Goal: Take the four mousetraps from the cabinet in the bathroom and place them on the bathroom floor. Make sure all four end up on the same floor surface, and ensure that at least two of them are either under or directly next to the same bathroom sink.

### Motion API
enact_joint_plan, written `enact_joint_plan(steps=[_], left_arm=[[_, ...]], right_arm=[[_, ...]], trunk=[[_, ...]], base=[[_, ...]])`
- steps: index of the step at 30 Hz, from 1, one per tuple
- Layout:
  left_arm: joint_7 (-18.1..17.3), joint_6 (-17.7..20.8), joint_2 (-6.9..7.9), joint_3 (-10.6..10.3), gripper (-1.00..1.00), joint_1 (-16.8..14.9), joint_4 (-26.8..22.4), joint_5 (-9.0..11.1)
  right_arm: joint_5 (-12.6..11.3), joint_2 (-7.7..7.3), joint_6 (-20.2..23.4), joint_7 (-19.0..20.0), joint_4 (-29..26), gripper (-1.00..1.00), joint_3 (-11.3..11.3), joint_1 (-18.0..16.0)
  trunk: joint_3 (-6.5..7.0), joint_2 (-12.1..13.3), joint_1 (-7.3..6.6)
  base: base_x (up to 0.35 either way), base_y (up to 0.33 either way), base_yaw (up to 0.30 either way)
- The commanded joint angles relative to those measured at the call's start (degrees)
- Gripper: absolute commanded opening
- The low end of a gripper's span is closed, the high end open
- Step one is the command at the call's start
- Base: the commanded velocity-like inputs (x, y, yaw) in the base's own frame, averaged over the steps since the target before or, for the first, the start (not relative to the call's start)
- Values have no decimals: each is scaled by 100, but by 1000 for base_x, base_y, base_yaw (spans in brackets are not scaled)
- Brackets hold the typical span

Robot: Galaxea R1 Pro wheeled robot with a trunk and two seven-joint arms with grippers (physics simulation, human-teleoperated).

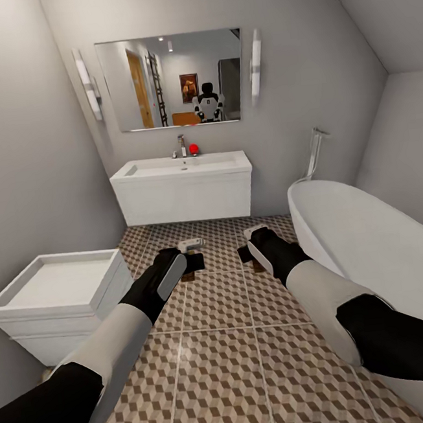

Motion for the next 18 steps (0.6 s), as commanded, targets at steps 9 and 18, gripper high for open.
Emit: enact_joint_plan(steps=[9,18], left_arm=[[283,-116,21,-23,-100,-5,-75,31],[378,-60,14,-21,-100,-5,-254,86]], right_arm=[[-361,0,150,-105,62,-100,45,0],[-600,0,182,-194,-10,-100,51,2]], trunk=[[-168,-366,198],[-330,-727,396]], base=[[0,0,0],[0,0,0]])
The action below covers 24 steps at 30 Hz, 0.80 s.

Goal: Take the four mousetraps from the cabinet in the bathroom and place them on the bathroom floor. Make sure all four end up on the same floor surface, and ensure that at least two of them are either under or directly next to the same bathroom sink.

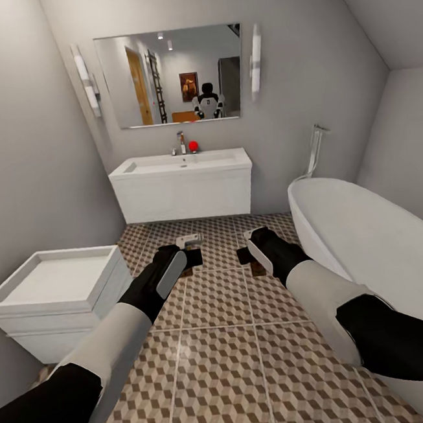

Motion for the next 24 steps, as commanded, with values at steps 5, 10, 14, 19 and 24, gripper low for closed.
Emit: enact_joint_plan(steps=[5,10,14,19,24], left_arm=[[59,23,1,-17,-100,-5,-190,51],[61,9,7,-17,-100,-5,-230,30],[61,-18,19,-17,-100,-5,-215,12],[61,-46,38,-17,-100,-5,-187,10],[61,-56,48,-17,-100,-5,-184,10]], right_arm=[[-83,0,23,-61,-17,-100,28,-5],[-92,0,27,-59,-15,-100,32,-5],[-95,0,21,-64,-18,-100,35,-5],[-95,0,-8,-68,-17,-100,32,-7],[-96,0,-39,-63,-37,-100,36,-11]], trunk=[[-96,-205,110],[-186,-406,220],[-258,-566,308],[-347,-767,418],[-437,-967,528]], base=[[0,0,0],[0,0,0],[0,0,0],[0,0,0],[0,0,0]])
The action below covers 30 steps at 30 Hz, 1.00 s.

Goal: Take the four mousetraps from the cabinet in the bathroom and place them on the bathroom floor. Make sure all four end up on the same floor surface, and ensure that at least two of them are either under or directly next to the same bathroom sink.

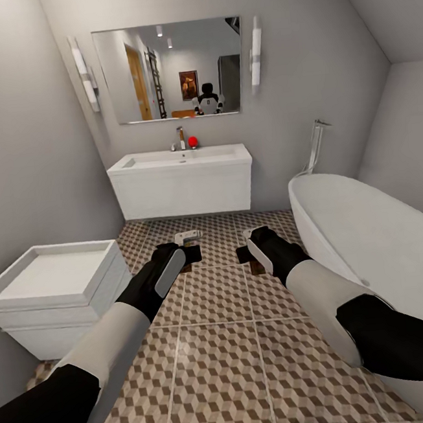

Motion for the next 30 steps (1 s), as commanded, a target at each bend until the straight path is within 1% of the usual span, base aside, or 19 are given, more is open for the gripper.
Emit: enact_joint_plan(steps=[1,4,10,13,18,30], left_arm=[[53,14,12,-18,-100,-5,-7,38],[53,13,20,-18,-100,-5,-5,38],[53,14,25,-18,-100,-5,-3,40],[53,19,26,-18,-100,-5,-3,41],[53,21,33,-18,-100,-5,-3,41],[53,13,27,-18,-100,-5,-5,41]], right_arm=[[-81,0,12,-59,-24,-100,27,-6],[-162,0,10,-54,-49,-100,23,-7],[-468,0,7,-47,-64,-100,20,-8],[-553,0,7,-46,-65,-100,25,-8],[-601,0,6,-47,-66,-100,27,-8],[-613,0,-9,-47,-75,-100,29,-8]], trunk=[[-24,-45,22],[-78,-165,88],[-186,-406,220],[-239,-526,286],[-329,-726,396],[-545,-1208,659]], base=[[0,0,0],[0,0,0],[0,0,0],[0,0,0],[0,0,0],[0,0,0]])
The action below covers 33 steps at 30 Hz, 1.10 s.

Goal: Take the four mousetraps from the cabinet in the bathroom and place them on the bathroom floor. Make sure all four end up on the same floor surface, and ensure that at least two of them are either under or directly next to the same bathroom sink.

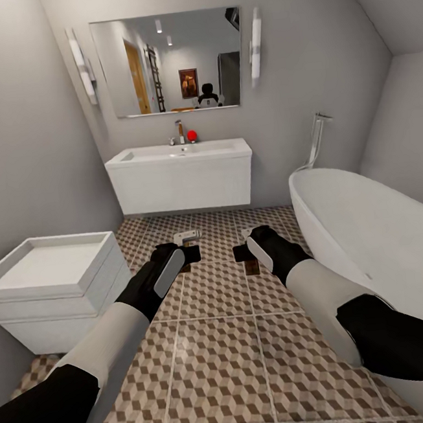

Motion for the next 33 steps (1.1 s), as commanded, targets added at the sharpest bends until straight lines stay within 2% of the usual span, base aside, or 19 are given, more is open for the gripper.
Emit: enact_joint_plan(steps=[1,11,33], left_arm=[[53,15,3,-18,-100,-5,-7,40],[47,-2,67,90,-100,-5,-14,32],[41,-7,117,108,-100,-5,-36,14]], right_arm=[[-69,0,12,-64,-4,-100,26,-5],[-70,0,-121,-69,-4,-100,32,-5],[-61,0,-173,-69,-173,-100,34,-5]], trunk=[[-24,-44,22],[-203,-445,242],[-598,-1328,725]], base=[[0,0,0],[0,0,0],[0,0,0]])
